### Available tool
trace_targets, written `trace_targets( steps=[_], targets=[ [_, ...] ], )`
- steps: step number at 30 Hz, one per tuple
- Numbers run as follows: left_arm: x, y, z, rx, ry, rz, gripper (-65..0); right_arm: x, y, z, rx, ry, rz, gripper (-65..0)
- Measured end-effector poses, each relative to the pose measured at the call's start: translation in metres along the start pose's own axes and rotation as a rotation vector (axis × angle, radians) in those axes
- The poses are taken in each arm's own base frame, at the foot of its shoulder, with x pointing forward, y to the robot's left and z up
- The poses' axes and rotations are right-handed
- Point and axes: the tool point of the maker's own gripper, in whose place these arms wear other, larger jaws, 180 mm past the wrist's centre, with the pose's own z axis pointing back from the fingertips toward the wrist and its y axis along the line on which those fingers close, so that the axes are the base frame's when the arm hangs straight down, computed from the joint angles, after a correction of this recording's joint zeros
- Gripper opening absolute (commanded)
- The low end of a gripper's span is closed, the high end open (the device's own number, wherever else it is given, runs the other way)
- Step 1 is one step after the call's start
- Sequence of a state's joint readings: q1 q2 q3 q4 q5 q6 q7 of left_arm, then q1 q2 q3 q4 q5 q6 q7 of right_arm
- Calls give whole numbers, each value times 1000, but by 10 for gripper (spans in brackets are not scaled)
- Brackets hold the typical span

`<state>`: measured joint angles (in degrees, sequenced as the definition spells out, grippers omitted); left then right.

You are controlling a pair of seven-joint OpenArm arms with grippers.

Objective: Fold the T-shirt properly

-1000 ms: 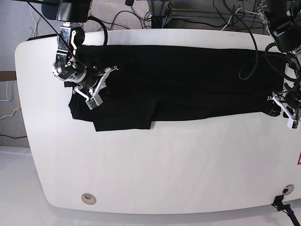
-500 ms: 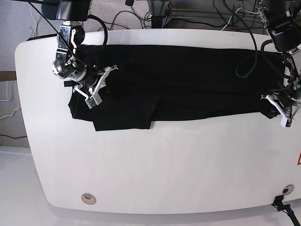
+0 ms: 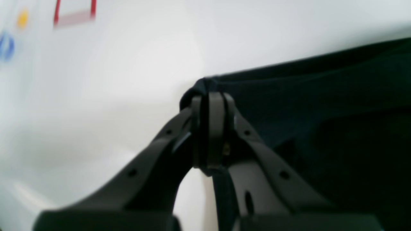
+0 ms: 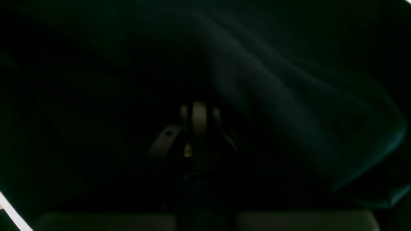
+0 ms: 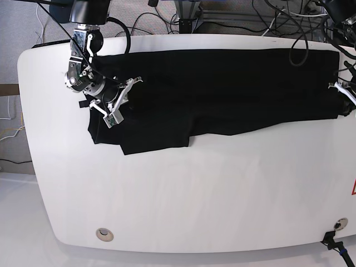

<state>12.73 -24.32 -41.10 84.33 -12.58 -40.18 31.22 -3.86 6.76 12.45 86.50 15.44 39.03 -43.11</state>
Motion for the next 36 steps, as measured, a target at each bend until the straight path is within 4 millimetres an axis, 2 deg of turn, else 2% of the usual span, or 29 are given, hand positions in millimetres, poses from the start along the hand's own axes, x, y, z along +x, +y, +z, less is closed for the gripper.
trace_targets(
  steps=[9,13,16,18,20,23,25,28,29,30,32,35,36],
  targets=[
    [-46,-20,17,-68,80,41,-650,2,9,-5,17,-11,-18,-650],
    [-61,-50,12,-153,126,10,-650,2,10,-5,18,-12,-19,-650],
    [-67,-53,13,-160,147,8,-465,2,10,-5,19,-12,-19,-650],
    [-79,-49,14,-152,208,10,-390,2,10,-5,19,-12,-19,-650],
    [-88,-49,16,-153,249,12,-378,2,10,-5,19,-12,-19,-650],
    [-89,-45,18,-152,269,1,-378,2,10,-5,19,-12,-19,-650],
    [-76,-32,24,-121,260,-38,-378,3,10,-5,19,-13,-18,-650],
    [-15,-8,40,-59,59,-3,-378,3,10,-5,17,-12,-17,-650],
    [-2,-6,43,-58,16,-3,-378,3,10,-5,18,-12,-18,-650],
    [6,-9,44,-70,-15,3,-378,3,10,-5,18,-13,-17,-650],
    [10,-17,42,-94,-20,-3,-379,3,10,-4,11,-3,-3,-650],
    [23,-41,22,-147,-20,-47,-379,3,11,2,-1,12,20,-650],
    [25,-57,15,-196,-23,-66,-379,6,10,4,-13,14,35,-650]
  ],
)
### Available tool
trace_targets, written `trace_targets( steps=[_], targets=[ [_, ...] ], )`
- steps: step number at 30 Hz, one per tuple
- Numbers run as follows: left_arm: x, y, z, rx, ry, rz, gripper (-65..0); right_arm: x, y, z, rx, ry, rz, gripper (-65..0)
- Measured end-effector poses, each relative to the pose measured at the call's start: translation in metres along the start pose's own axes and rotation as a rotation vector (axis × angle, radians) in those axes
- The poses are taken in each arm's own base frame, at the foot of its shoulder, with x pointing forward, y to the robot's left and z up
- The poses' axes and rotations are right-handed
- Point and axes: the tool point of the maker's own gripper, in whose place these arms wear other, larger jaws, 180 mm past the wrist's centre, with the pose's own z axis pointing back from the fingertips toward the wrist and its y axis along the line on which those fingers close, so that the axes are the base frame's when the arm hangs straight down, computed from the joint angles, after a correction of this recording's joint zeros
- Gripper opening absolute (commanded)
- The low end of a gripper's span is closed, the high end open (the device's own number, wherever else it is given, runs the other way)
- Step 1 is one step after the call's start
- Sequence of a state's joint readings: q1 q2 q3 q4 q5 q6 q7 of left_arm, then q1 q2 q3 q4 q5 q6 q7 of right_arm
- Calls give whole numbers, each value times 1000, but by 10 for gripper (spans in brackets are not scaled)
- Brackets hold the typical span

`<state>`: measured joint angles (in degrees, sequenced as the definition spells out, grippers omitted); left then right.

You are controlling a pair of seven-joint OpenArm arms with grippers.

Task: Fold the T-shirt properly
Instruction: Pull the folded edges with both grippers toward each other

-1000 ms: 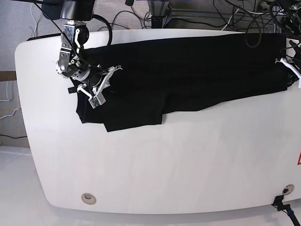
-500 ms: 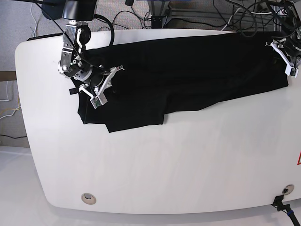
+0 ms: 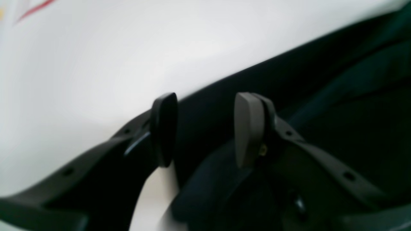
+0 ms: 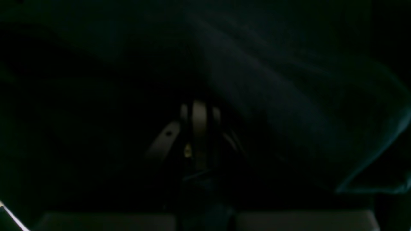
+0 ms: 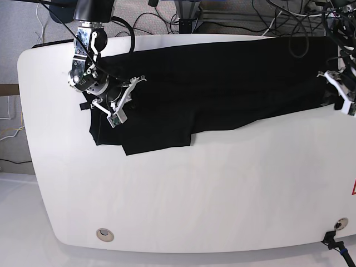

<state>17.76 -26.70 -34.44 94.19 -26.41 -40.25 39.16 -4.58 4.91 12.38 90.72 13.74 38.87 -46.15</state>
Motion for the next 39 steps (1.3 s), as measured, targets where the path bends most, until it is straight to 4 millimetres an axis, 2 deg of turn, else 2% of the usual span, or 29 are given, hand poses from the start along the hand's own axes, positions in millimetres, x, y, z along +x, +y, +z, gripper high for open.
trace_targets(
  steps=[2,5,6,7,9,12,16,20,23,24,27,30,34,36,39],
  targets=[
    [-7,-19,-18,-49,16,-3,-379,9,1,5,-11,-16,23,-650],
    [-56,-32,-34,-56,166,39,-379,35,3,16,-39,-81,66,-650],
    [-61,-35,-39,-62,183,44,-379,42,7,18,-40,-95,74,-650],
    [-56,-36,-46,-70,174,45,-379,49,12,22,-30,-107,92,-650],
    [-47,-34,-59,-79,159,48,-379,61,15,31,-46,-131,126,-602],
    [-52,-35,-66,-91,159,84,-379,78,18,38,-67,-179,136,-552],
    [-44,-30,-71,-86,137,95,-379,95,18,32,-47,-213,139,-551],
    [-36,-22,-77,-56,151,45,-379,83,0,6,-26,-201,58,-552],
    [-31,-23,-82,-56,166,12,-379,61,-5,-13,7,-147,9,-576],
    [-27,-26,-85,-63,163,4,-379,56,-8,-15,1,-134,-2,-585],
    [-22,-28,-96,-85,147,37,-379,56,-8,-18,14,-166,-26,-590],
    [-14,-22,-106,-89,104,73,-379,36,-11,-32,39,-151,-87,-590],
    [-1,-24,-122,-118,96,66,-379,50,-34,-41,41,-212,-133,-590],
    [-2,-24,-125,-123,98,73,-379,50,-43,-46,42,-217,-153,-590],
    [1,-22,-127,-123,97,78,-379,51,-47,-51,51,-230,-185,-587]
  ],
)
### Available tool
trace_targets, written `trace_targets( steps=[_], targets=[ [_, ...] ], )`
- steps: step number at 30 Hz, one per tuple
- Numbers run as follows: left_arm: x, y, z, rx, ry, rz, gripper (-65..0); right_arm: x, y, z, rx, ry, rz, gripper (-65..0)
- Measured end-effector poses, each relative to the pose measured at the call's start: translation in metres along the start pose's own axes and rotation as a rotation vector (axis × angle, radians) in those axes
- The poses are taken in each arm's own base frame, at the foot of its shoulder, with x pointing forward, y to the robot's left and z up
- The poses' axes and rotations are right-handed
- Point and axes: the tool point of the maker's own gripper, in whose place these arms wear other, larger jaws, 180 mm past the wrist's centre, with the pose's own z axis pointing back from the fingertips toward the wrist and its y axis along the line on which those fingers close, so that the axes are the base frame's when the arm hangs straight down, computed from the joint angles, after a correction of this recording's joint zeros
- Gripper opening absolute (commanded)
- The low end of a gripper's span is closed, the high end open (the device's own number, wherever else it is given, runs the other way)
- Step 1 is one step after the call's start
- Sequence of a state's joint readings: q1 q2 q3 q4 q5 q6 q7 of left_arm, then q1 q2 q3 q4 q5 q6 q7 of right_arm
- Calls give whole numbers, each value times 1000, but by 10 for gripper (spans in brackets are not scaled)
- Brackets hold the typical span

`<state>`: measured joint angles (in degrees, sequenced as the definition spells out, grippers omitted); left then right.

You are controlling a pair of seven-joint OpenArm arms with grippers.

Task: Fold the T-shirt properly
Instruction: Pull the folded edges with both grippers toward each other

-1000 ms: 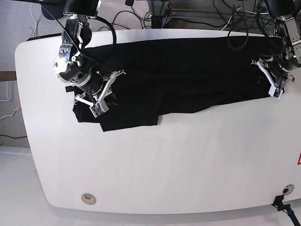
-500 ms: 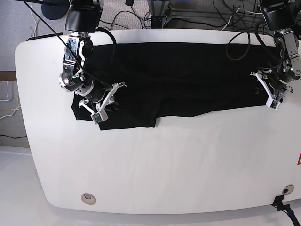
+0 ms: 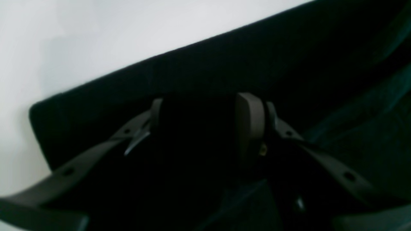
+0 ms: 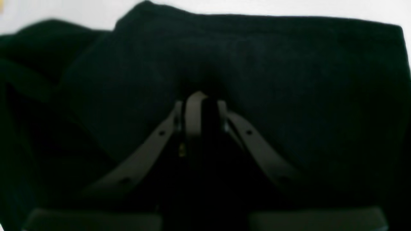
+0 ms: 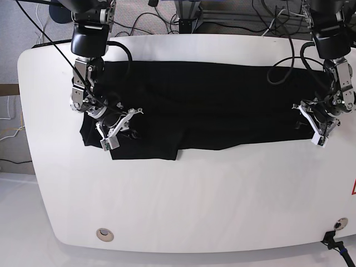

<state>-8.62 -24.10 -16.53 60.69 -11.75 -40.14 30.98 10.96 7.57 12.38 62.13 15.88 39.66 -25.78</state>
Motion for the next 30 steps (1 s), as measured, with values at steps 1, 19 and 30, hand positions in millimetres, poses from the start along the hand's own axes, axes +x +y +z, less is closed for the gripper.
trace_targets(
  steps=[1,19,30],
  targets=[
    [0,0,0,1,1,-4,-379,0,1,0,0,9,8,-586],
    [37,4,18,41,-71,-98,-379,83,-87,-4,-233,-6,-51,-248],
    [29,2,17,36,-56,-94,-379,58,-86,-11,-218,-28,-120,-249]
  ],
)
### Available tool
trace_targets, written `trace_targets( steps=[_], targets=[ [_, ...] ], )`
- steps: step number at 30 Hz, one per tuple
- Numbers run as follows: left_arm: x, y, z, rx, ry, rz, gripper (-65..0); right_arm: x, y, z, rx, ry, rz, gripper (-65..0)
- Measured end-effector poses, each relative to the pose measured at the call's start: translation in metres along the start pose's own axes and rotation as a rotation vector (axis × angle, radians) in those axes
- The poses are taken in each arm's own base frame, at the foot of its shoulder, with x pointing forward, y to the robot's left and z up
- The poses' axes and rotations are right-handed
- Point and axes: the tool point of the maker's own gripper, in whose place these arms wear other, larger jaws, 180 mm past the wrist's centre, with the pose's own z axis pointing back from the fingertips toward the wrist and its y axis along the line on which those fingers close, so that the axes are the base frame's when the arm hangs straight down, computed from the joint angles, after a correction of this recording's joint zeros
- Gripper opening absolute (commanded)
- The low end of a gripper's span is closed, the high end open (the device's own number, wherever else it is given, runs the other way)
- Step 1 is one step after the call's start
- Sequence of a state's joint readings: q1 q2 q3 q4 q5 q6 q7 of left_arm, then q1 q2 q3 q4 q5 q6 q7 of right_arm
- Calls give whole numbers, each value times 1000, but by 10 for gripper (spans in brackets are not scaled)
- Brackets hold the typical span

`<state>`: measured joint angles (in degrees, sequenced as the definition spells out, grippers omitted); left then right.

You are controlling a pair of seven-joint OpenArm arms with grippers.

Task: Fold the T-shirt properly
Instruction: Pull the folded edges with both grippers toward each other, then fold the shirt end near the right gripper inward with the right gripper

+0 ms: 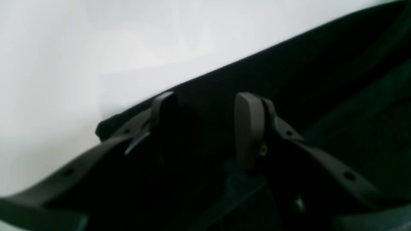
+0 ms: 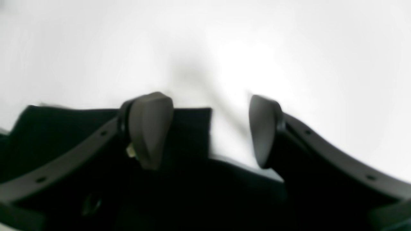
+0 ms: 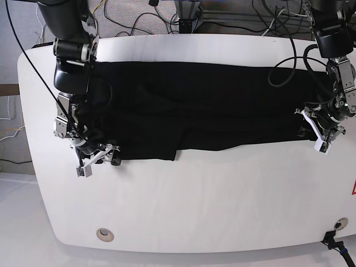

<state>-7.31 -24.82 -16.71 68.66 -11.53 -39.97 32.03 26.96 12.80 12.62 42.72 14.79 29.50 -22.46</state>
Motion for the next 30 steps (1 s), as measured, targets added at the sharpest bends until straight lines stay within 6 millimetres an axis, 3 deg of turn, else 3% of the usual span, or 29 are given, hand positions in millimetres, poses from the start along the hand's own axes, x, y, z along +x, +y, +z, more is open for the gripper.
trace_targets(
  steps=[6,9,13,17,21,26,28,30],
  targets=[
    [-1,0,0,2,3,-1,-379,-8,35,-13,72,-12,-29,-265],
    [-1,0,0,1,3,-1,-379,-10,34,-12,73,-1,-26,-388],
    [-1,0,0,1,4,0,-379,-15,32,-12,65,12,-31,-650],
    [-1,0,0,1,4,0,-379,-20,33,-10,66,49,-19,-650],
    [-2,-6,-3,-12,4,5,-379,-26,40,7,41,148,94,-650],
    [-9,-7,-3,-11,13,10,-379,22,87,40,69,70,248,-650],
    [-12,-7,-3,-11,23,9,-379,23,102,57,75,59,288,-650],
    [-9,-7,-3,-13,15,11,-379,10,110,73,59,84,313,-650]
  ],
)
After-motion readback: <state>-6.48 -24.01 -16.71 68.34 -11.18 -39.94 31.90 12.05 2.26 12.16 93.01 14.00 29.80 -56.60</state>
